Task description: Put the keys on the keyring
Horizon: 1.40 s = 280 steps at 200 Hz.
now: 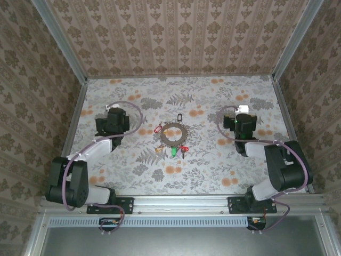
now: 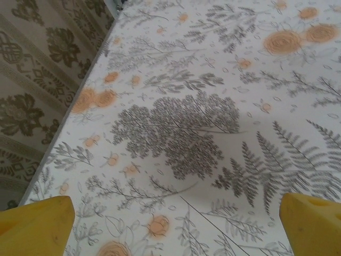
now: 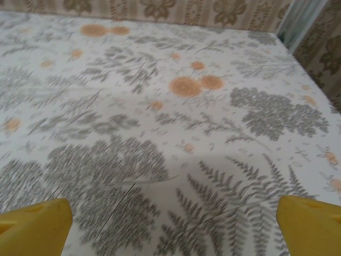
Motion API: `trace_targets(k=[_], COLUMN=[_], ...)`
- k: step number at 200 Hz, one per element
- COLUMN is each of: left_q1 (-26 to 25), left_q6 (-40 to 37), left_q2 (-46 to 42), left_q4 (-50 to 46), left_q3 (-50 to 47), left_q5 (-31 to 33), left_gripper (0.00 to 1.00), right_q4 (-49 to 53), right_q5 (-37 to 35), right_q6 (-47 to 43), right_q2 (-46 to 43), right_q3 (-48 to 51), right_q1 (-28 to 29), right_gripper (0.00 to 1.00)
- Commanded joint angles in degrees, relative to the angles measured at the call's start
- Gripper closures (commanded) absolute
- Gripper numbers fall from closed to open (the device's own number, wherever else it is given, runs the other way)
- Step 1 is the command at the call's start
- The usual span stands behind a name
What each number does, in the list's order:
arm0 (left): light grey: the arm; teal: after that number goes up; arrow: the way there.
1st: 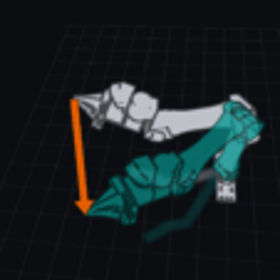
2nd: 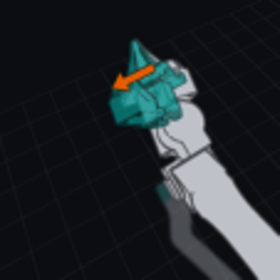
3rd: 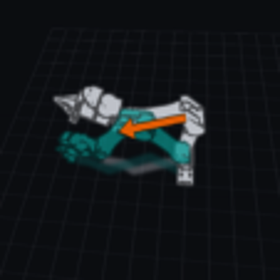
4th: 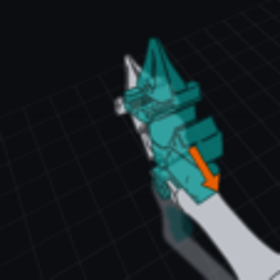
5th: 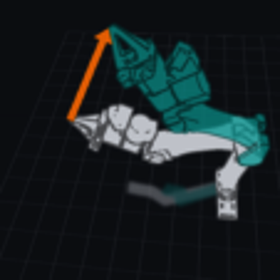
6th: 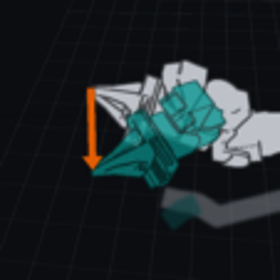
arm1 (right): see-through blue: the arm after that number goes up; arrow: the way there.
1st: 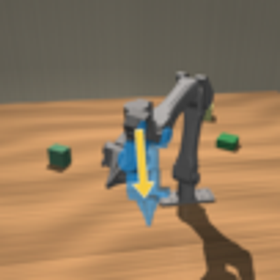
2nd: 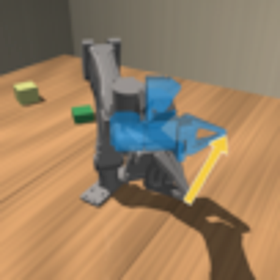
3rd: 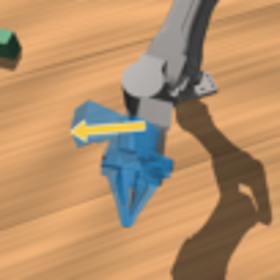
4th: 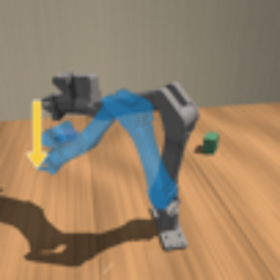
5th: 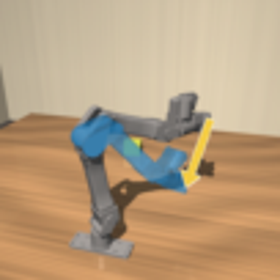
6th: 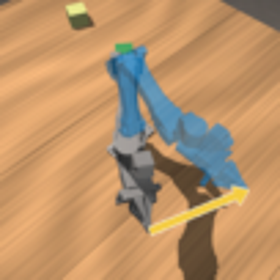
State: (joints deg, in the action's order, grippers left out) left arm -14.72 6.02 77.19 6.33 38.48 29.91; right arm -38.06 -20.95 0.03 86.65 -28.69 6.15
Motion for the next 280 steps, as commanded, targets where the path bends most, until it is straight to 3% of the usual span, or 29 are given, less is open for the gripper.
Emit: trace_targets(k=[1,47,83,95,101,110,158,184,194,280], left_q1=[2.57,8.05,13.04,13.33,13.34,13.54,13.66,13.58,13.58,13.53], left_q6=[-4.57,-7.37,-7.41,-8.25,-8.96,-8.33,-8.30,-8.37,-8.35,-8.39], left_q2=[-0.70,5.72,8.50,10.43,11.21,10.30,10.60,10.53,10.59,10.66], left_q4=[9.38,27.46,35.87,41.33,44.41,40.98,41.68,41.80,41.75,41.75], left_q3=[-3.19,-9.32,-12.92,-15.16,-15.82,-15.04,-15.21,-15.24,-15.19,-15.12], left_q5=[-1.16,-7.90,-23.89,-26.30,-26.58,-27.10,-27.25,-27.19,-27.12,-26.92], left_gripper=[0.00,0.00,0.00,0.00,0.00,0.00,0.00,0.00,0.00,0.00], right_q4=[1.64,1.44,-1.61,-2.97,-3.04,-2.95,-3.14,-8.17,-12.22,-11.77], right_q5=[0.09,-0.40,0.31,2.32,2.93,3.39,5.52,12.76,12.77,13.57], right_q6=[2.53,2.85,3.94,4.66,4.88,4.98,4.49,2.04,2.12,1.99], right_q2=[0.21,0.25,-0.64,-1.25,-1.22,-1.34,-0.99,0.30,1.59,1.17], right_q3=[-1.68,-1.56,0.72,1.89,1.88,1.96,1.96,4.23,5.54,5.70], right_q1=[-0.62,-0.66,-1.59,-2.73,-3.09,-3.32,-3.60,-3.97,-4.11,-4.15], right_gripper=[0.00,0.00,0.00,0.00,0.00,0.00,0.00,0.00,0.00,0.00])
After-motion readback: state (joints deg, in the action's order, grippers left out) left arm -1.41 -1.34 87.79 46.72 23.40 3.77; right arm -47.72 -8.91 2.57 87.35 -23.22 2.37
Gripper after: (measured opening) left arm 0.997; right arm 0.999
